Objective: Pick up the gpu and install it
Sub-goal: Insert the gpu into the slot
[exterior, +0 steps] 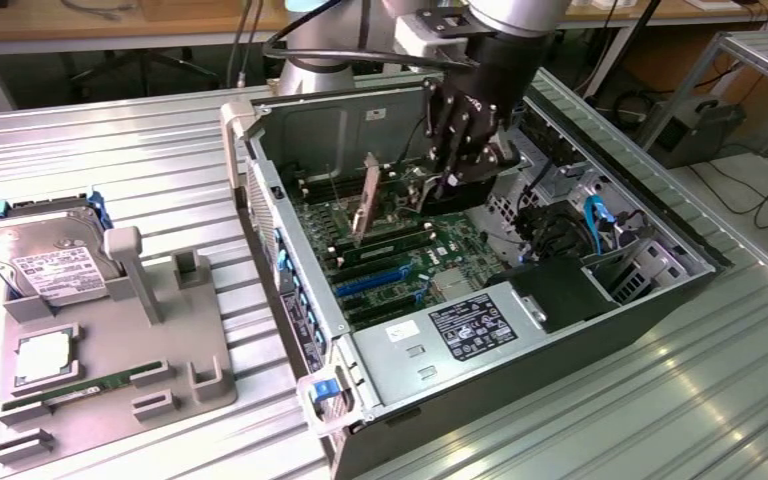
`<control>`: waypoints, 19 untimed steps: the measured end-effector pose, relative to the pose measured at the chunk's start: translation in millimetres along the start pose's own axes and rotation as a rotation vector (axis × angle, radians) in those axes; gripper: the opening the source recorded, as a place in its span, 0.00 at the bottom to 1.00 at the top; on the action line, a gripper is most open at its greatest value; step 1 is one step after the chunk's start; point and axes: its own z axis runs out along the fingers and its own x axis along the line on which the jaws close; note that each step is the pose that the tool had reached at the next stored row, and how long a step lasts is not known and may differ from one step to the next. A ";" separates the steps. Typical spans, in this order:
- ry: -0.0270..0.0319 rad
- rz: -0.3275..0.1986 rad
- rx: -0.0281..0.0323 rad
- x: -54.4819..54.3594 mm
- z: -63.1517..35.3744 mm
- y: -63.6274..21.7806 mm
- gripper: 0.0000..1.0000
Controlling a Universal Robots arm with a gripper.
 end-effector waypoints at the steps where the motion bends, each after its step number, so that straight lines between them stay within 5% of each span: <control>1: -0.0083 -0.013 0.0079 -0.1 2.9 7.8 0.26; 3: -0.0087 -0.004 0.0122 0.3 23.8 35.9 0.26; 4: -0.0086 -0.001 0.0121 0.4 28.5 40.7 0.26; 8: -0.0088 0.002 0.0122 7.4 51.9 46.8 0.26; 10: -0.0089 0.005 0.0113 7.0 80.0 47.4 0.26; 11: -0.0090 0.006 0.0105 6.1 85.8 49.6 0.26; 19: -0.0084 -0.009 0.0079 6.2 93.5 50.7 0.26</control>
